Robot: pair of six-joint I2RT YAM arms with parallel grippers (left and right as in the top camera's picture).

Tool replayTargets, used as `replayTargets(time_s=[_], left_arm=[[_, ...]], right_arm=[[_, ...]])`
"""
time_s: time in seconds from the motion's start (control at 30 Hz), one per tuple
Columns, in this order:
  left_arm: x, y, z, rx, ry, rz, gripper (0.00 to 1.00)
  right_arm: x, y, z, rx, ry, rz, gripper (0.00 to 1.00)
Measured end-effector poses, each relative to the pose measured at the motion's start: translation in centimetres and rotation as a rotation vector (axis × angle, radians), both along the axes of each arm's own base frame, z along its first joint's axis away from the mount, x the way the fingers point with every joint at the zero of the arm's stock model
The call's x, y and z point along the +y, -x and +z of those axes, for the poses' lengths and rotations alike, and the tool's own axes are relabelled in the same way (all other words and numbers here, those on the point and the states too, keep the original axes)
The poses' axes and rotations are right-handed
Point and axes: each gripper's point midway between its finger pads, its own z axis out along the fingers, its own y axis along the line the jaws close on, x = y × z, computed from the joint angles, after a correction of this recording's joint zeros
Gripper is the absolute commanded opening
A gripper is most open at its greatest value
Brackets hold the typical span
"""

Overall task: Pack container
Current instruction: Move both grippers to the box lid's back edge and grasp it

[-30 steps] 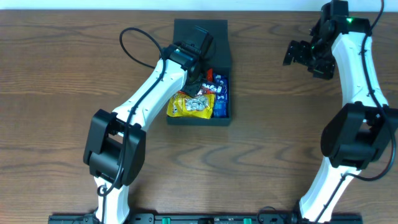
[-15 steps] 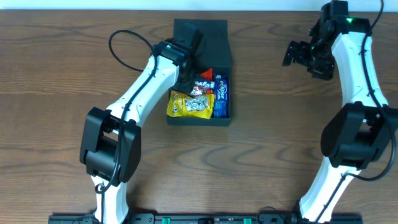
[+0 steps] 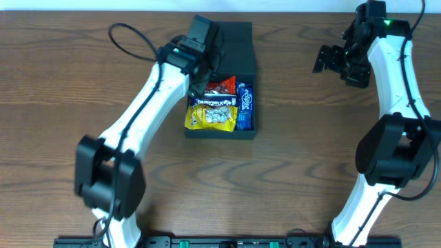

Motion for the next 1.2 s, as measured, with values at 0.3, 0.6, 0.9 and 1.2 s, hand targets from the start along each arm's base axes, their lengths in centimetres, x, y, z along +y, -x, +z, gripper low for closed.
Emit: replayTargets(time_s=[0.3,0.6,0.9,1.2], left_arm=[[4.7,-2.2,4.9,-0.242,-0.390,-0.251,0.06],[11.8,-8.4,-1.0,-0.229,-0.400,-0.369,0.06],[12.9,-12.6,-11.9,-0.224,-0.077,-0.402,0.06],[10.6,-12.2,-13.5,-0.199,0.060,-0.414,0.06]], right_arm=[[1.9,-4.7,1.8,-0.242,-0.052,0.222,0.01],[9.7,-5.9,-3.5,-0.223,-0.295,0.403,0.01],[16.9,-8.2,-7.3,-0.289,-0.439,0.490,0.01],[19.6,-8.5,-10.7,-0.250,-0.539,0.443,0.01]])
